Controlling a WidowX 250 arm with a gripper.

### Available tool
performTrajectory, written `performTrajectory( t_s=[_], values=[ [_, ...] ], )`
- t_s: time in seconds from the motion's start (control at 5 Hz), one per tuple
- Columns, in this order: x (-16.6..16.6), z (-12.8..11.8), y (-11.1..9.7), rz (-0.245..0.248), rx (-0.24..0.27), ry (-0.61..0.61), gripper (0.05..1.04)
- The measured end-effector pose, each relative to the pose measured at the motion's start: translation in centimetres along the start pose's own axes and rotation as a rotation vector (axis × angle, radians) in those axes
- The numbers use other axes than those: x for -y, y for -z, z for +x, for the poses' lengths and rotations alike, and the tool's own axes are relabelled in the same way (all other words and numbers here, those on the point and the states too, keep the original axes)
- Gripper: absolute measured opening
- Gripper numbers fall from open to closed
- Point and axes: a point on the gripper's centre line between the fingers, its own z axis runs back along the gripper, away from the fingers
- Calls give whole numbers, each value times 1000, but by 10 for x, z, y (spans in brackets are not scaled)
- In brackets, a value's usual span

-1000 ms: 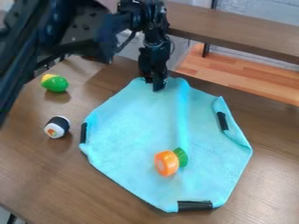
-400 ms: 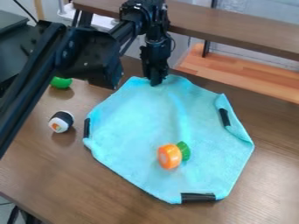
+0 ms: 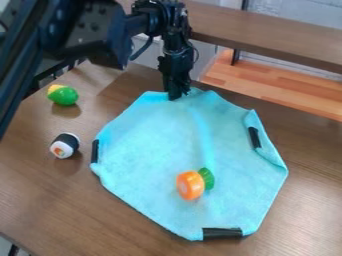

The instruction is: Fold the blue cloth from top left to bottom right

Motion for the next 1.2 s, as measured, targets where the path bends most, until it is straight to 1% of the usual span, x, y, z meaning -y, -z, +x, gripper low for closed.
performTrajectory(
  t_s=[0.2,0.6,0.8,1.2],
  values=[
    [11,-3,-6,-36,39,-1,70],
    [32,-10,-38,-53,117,33,69],
    [58,-13,-51,-72,148,82,69],
    [107,-27,-73,-95,179,158,69]
  ],
)
